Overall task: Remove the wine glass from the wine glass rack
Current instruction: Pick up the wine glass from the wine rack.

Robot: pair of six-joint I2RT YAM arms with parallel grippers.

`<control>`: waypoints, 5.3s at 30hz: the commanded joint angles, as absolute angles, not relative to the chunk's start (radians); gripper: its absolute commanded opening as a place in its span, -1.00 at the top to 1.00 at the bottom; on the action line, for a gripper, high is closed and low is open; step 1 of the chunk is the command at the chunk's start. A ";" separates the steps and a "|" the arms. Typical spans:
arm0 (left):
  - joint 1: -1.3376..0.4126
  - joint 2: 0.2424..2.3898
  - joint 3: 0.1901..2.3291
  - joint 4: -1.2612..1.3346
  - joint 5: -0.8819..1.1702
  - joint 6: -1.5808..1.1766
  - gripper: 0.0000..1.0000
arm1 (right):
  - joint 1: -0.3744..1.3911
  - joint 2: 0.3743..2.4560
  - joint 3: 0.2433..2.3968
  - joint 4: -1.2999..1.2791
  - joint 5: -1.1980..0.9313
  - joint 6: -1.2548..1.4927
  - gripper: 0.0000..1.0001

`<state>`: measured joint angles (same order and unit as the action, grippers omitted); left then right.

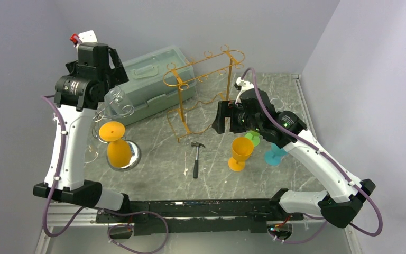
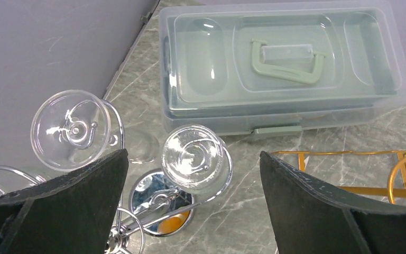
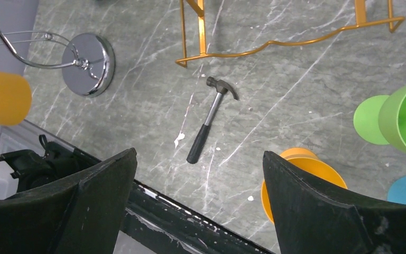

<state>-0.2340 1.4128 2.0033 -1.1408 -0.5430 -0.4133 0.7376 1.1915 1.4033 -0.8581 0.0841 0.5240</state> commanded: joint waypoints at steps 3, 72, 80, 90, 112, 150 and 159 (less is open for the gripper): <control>-0.157 1.430 2.024 -1.110 -0.429 -0.459 -0.99 | 0.741 1.171 1.398 -0.789 0.058 0.502 -0.83; -0.080 1.363 1.874 -0.971 -0.253 -0.550 -0.09 | 0.740 1.142 1.308 -0.732 0.039 0.500 -0.81; -0.080 1.367 1.890 -0.975 -0.209 -0.536 -0.09 | 0.741 1.144 1.308 -0.732 0.040 0.502 -0.81; -0.080 1.344 1.881 -0.992 -0.150 -0.518 -0.07 | 0.741 1.142 1.298 -0.723 0.039 0.509 -0.81; -0.080 1.309 1.885 -1.051 -0.123 -0.499 -0.07 | 0.740 1.136 1.279 -0.714 0.038 0.520 -0.80; -0.080 1.274 1.792 -1.004 -0.362 -0.497 -0.07 | 0.741 1.167 1.296 -0.712 0.027 0.515 -0.80; -0.080 1.291 1.793 -0.965 -0.404 -0.492 -0.07 | 0.740 1.173 1.299 -0.711 0.033 0.513 -0.80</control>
<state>-0.0780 1.3098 1.7779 -1.0645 -0.3538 -0.4915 0.7376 1.1759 1.2793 -0.7536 0.0410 0.5159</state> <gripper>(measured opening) 0.612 0.903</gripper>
